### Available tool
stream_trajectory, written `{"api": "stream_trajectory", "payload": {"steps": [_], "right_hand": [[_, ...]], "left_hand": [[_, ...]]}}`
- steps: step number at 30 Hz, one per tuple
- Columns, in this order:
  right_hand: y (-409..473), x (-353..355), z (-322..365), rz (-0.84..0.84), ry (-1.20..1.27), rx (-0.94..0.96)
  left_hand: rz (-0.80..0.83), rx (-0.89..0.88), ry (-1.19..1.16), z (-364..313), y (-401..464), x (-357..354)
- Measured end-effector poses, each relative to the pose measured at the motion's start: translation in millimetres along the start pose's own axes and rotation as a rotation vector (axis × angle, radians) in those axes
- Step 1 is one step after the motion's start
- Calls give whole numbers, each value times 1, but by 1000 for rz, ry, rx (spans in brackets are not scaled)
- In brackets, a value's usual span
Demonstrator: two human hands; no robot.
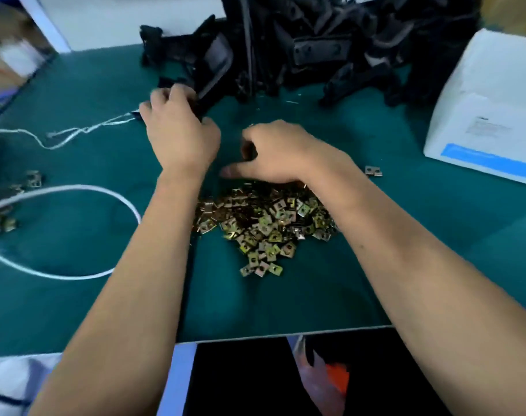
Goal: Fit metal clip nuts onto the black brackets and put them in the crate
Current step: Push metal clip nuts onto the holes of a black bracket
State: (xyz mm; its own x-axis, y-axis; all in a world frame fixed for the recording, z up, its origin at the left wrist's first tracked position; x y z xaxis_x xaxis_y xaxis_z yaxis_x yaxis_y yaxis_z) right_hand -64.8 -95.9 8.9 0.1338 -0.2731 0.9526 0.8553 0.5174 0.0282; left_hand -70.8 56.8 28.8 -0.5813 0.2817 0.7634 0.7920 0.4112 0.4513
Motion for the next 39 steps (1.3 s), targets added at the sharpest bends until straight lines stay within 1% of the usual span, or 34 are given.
{"api": "stream_trajectory", "payload": {"steps": [1, 2, 4, 7, 9, 12, 15, 17, 20, 23, 25, 27, 30, 32, 34, 36, 38, 39], "right_hand": [[4, -2, 7, 56, -13, 23], [6, -3, 13, 105, -20, 48], [8, -6, 19, 182, -6, 97], [7, -8, 21, 258, 38, 138], [4, -6, 18, 264, 46, 139], [-2, 0, 8, 215, 129, 119], [-8, 8, -12, 134, 234, 83], [-14, 13, -29, 98, 291, 57], [-24, 17, -52, 34, 435, 26], [-33, 21, -70, -103, 600, 21], [-37, 19, -78, -172, 675, 1], [-38, 16, -82, -208, 701, -18], [-37, 16, -86, -279, 758, -41], [-37, 17, -89, -316, 812, -67], [-37, 15, -92, -332, 847, -95], [-36, 14, -94, -336, 864, -120], [-35, 11, -96, -317, 871, -150], [-35, 10, -96, -296, 875, -161]], "left_hand": [[34, 6, 66, 16, 7, -4], [80, 9, 85, 27, 12, -9], [143, 13, 50, 38, 15, -20], [107, -5, 3, 39, 18, -23], [56, -31, -1, 36, 16, -20], [3, -62, 8, 27, 11, -16], [-96, -103, -3, 10, 4, -8], [-179, -102, -115, -2, 0, 0], [-314, -37, -371, -9, -9, 14], [-433, -3, -569, -9, -13, 27], [-493, -42, -669, -10, -15, 34], [-445, -95, -769, -13, -17, 29], [-338, -132, -705, -14, -16, 14], [-254, -103, -653, -9, -13, 4], [-183, -67, -519, -2, -7, -2], [-33, -48, -385, 3, -2, -13], [125, -75, -258, 3, -3, -23], [151, -107, -189, 1, -4, -24]]}}
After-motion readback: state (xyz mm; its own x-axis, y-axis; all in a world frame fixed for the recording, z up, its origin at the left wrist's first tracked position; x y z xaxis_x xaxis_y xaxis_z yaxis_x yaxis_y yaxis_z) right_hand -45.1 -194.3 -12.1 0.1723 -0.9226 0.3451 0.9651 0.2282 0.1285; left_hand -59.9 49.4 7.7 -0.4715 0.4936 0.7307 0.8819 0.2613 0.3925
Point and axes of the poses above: each hand's wrist, its own y-axis towards the middle knuckle, its own x-axis out of the back of the hand, z = x × y, the point moved 7 cm from there along y, towards the middle knuckle, and after that the axes turned 4 degrees about -z, right-handed, at the moved point
